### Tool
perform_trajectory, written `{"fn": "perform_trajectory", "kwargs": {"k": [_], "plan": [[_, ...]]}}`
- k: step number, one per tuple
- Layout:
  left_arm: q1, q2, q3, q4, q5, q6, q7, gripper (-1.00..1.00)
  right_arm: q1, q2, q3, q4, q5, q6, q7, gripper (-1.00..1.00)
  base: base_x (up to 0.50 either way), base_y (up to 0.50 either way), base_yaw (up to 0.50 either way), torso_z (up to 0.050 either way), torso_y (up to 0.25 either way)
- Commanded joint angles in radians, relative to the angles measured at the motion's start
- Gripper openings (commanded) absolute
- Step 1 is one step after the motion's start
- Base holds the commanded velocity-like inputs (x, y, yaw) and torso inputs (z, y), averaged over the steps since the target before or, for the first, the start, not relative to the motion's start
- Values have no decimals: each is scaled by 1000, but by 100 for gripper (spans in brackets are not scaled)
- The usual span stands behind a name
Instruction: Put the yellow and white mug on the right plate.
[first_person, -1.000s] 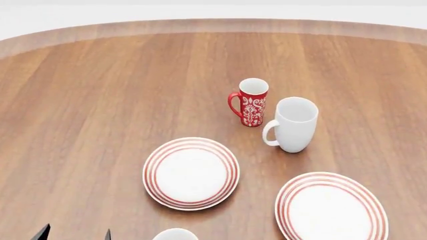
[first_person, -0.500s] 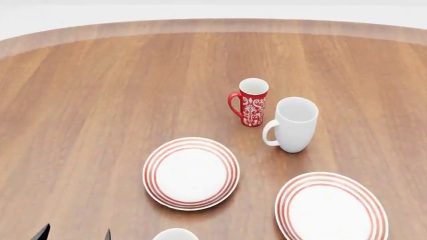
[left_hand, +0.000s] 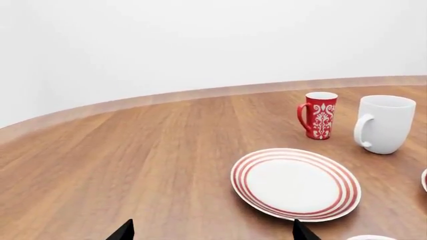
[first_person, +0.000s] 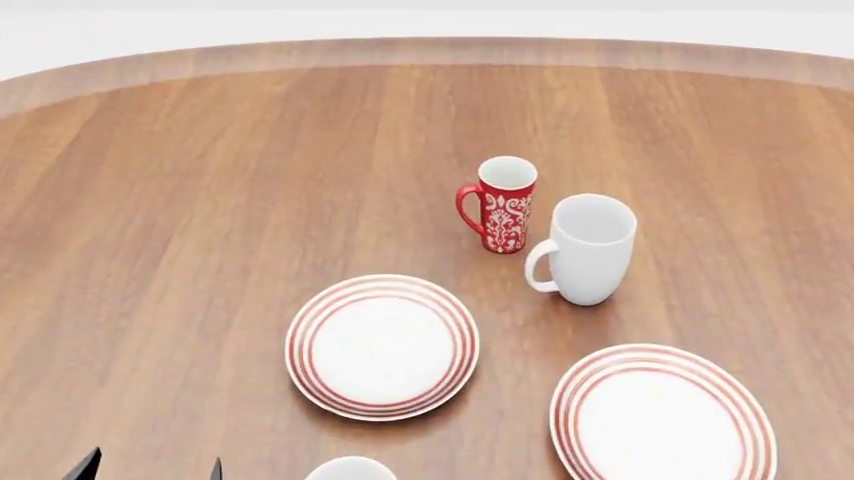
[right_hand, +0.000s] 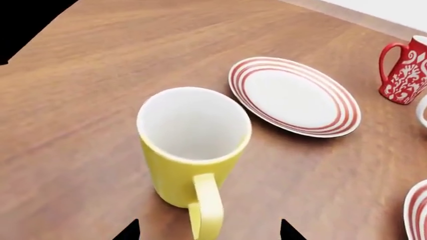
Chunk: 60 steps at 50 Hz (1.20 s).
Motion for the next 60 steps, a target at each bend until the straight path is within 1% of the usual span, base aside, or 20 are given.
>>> {"fn": "perform_trajectory", "kwargs": {"k": [1,26,27,38,51,60], "plan": [[1,-4,6,0,-3,3,-5,100,39,-18,-7,60,1,-11,-9,100,0,0,0,0,0],[-3,-12,16,-2,-12,5,-15,100,81,-45,-50,154,-22,-44,-28,100,0,0,0,0,0],[-2,-13,17,-1,-12,5,-16,100,82,-46,-50,157,-21,-46,-29,-100,0,0,0,0,0],[-5,-16,21,-5,-16,7,-19,100,80,-45,-56,174,-21,-64,-31,-100,0,0,0,0,0],[-8,-18,28,-11,-18,11,-24,100,77,-39,-30,168,1,-71,-14,-100,0,0,0,0,0],[-6,-22,33,-9,-20,12,-28,100,42,9,6,9,27,-20,14,-100,0,0,0,0,0]]}}
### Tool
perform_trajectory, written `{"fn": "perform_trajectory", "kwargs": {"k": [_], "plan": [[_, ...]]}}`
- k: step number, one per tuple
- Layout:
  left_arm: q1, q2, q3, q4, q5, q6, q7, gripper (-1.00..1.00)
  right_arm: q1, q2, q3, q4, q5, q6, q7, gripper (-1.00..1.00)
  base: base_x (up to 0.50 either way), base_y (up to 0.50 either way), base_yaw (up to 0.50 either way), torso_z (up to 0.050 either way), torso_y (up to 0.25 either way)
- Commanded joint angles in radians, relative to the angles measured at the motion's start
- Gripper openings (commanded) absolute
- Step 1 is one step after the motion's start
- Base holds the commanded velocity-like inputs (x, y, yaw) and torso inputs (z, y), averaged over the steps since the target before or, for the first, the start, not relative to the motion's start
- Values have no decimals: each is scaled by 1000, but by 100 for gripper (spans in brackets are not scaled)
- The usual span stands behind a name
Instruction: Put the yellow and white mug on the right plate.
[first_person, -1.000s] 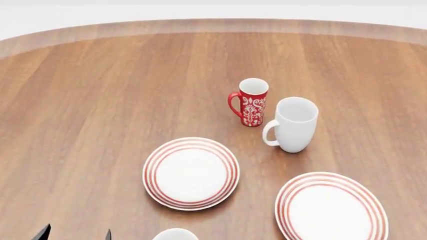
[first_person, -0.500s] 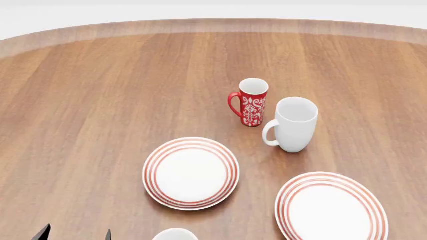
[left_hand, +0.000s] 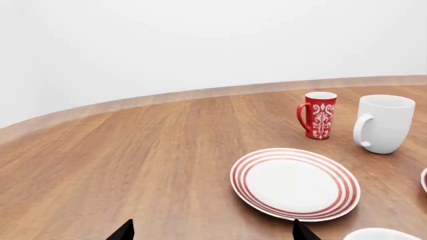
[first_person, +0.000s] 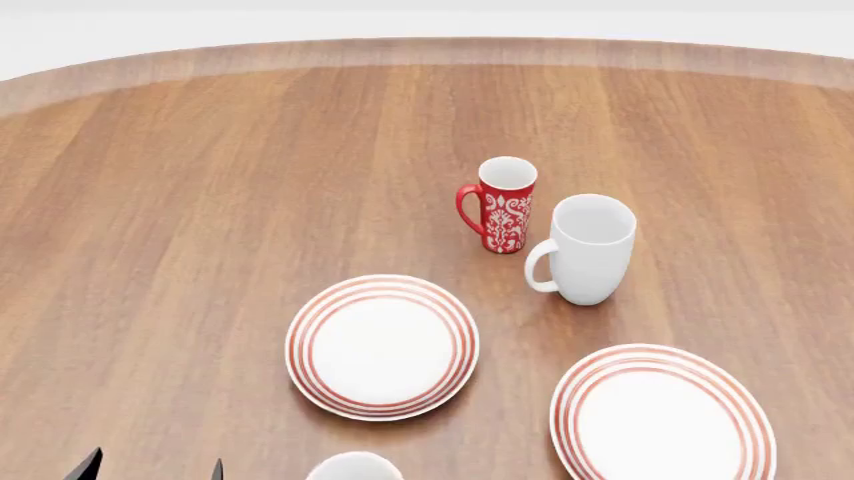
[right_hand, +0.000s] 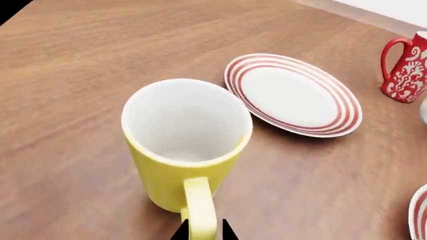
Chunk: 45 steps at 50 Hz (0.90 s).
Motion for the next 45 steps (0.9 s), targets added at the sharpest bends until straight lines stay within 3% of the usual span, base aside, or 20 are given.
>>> {"fn": "perform_trajectory", "kwargs": {"k": [1,45], "plan": [[0,-3,6,-2,-2,2,-5,100,-28,39,36,-130,24,36,25,-100,0,0,0,0,0],[-5,-16,26,-7,-13,7,-21,100,-145,169,324,-296,196,60,174,-100,0,0,0,0,0]]}}
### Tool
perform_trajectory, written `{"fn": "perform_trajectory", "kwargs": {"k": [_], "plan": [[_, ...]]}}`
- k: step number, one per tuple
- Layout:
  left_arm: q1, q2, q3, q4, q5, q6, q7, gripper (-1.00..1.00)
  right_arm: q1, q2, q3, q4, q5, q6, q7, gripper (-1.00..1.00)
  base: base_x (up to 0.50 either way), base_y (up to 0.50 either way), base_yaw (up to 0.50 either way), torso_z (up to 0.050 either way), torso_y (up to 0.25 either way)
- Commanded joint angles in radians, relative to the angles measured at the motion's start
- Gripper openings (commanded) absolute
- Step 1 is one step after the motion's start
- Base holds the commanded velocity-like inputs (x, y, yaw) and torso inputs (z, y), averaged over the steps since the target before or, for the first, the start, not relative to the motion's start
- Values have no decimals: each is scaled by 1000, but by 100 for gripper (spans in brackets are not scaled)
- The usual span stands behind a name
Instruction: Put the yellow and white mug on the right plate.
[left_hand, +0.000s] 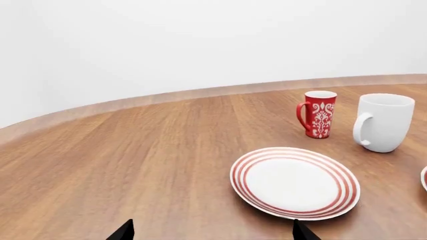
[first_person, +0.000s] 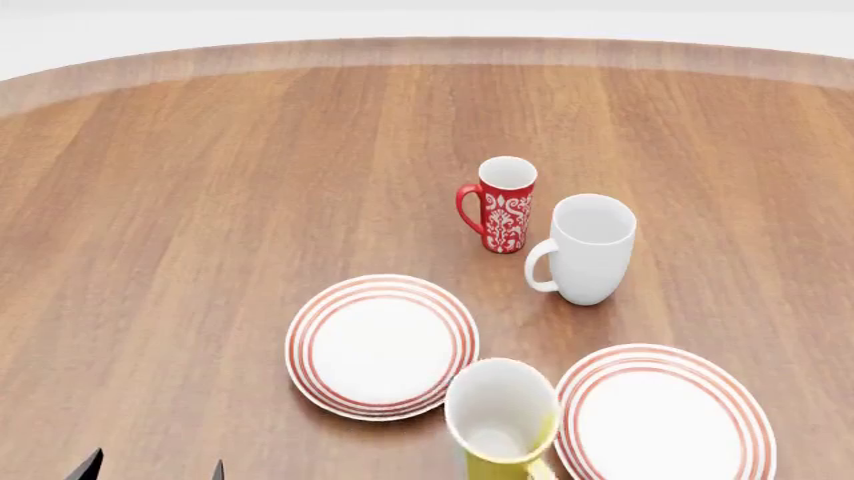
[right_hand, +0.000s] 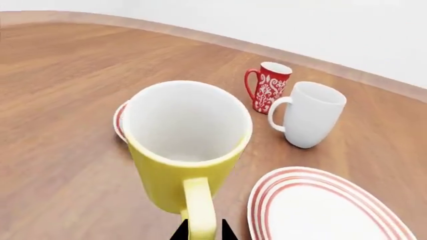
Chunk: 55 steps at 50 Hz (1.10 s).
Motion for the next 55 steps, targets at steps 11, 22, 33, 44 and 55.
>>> {"fn": "perform_trajectory", "kwargs": {"k": [11,22,33,44,55], "plan": [[-1,-7,10,2,-5,0,-9,100,-11,47,140,-43,82,40,72,-100,0,0,0,0,0],[-5,-9,17,-6,-8,3,-12,100,32,47,190,-6,115,91,118,-100,0,0,0,0,1],[-7,-12,21,-10,-12,5,-15,100,81,31,212,55,129,120,149,-100,0,0,0,0,0],[-9,-14,26,-12,-15,6,-18,100,149,18,192,146,112,125,143,-100,0,0,0,0,0],[-13,-17,29,-16,-20,9,-21,100,235,-11,159,276,84,111,125,-100,0,0,0,0,0]]}}
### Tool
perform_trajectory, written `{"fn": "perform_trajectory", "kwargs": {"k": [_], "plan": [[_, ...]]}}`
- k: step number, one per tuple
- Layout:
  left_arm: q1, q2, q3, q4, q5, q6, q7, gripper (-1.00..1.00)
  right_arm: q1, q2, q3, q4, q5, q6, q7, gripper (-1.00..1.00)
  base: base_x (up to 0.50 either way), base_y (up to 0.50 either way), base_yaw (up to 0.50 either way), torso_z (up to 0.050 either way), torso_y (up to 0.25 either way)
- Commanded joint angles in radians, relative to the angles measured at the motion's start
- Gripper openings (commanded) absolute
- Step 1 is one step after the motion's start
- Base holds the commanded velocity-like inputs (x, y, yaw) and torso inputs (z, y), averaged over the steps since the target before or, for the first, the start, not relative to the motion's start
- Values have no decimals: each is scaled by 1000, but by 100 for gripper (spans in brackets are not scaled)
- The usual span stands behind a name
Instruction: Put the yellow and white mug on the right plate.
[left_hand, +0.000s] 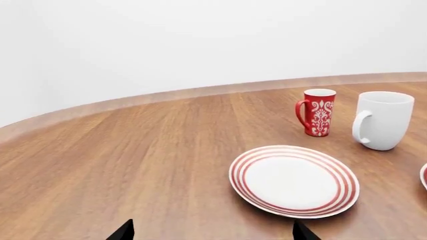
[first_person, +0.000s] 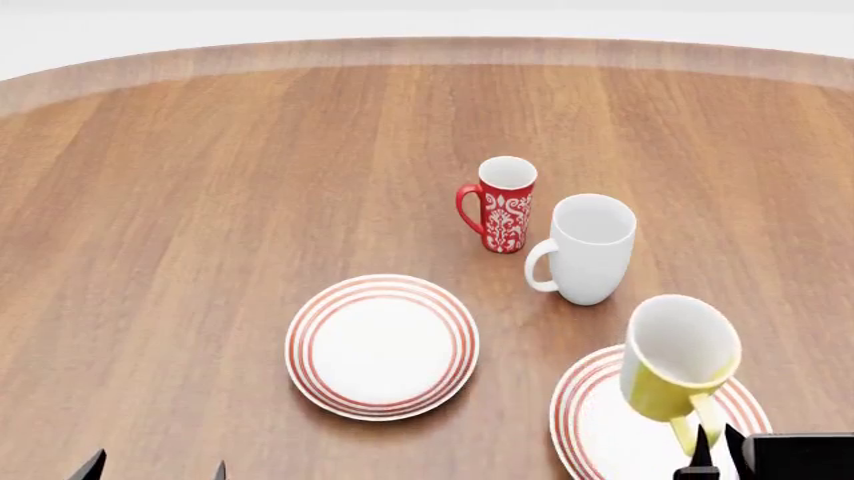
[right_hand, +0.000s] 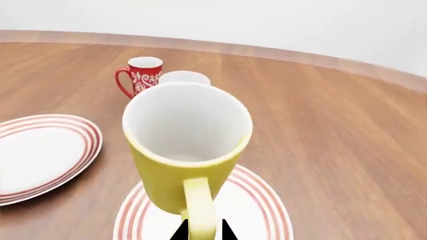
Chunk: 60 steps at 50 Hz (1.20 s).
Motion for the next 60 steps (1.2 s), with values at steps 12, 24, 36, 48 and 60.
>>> {"fn": "perform_trajectory", "kwargs": {"k": [12,24,36,48,60], "plan": [[-1,-7,6,0,-6,3,-9,100,138,-43,-32,254,-53,-40,-20,-100,0,0,0,0,1],[-2,-10,11,1,-9,2,-12,100,180,-62,-28,415,-67,-100,-32,-100,0,0,0,0,0],[-6,-12,15,-6,-14,5,-14,100,231,-88,-53,550,-98,-148,-49,-100,0,0,0,0,1],[-10,-14,19,-11,-16,8,-17,100,286,-113,-76,668,-123,-192,-67,-100,0,0,0,0,0],[-7,-18,22,-7,-19,10,-22,100,281,-113,-77,674,-122,-194,-68,-100,0,0,0,0,0]]}}
